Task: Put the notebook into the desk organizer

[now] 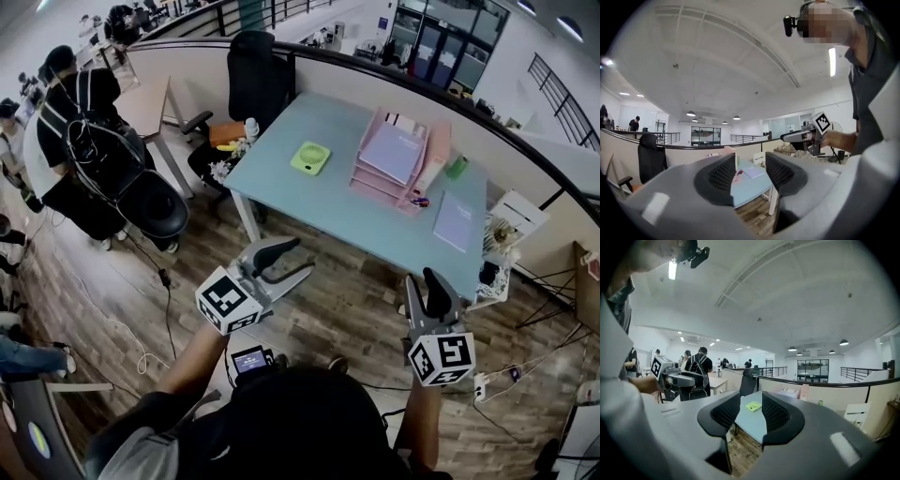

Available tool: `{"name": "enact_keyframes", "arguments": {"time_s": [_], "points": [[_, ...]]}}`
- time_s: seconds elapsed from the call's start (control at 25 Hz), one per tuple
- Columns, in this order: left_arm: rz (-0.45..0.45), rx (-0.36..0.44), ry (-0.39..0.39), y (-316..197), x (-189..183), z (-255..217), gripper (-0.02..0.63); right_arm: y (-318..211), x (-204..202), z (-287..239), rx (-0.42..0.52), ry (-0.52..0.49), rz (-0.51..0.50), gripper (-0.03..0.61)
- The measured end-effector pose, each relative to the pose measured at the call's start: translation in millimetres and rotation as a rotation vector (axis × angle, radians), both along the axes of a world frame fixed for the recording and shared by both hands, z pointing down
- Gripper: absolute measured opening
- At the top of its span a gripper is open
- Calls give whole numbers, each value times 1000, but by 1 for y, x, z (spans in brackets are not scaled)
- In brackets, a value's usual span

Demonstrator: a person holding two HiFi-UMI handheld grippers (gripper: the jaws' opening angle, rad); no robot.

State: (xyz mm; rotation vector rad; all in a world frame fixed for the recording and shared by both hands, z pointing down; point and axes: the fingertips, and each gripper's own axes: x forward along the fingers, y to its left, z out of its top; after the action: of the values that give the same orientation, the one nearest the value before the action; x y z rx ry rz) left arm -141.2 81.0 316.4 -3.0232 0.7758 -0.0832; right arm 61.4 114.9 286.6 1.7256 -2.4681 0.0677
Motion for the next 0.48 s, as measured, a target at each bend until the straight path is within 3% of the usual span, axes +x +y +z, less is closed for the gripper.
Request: {"name": "enact_keyframes", "arguments": {"time_s": [0.48], "points": [[-106,-4,-23,-12,54,-1,215,-34,57,3,5,-34,-102,125]]}}
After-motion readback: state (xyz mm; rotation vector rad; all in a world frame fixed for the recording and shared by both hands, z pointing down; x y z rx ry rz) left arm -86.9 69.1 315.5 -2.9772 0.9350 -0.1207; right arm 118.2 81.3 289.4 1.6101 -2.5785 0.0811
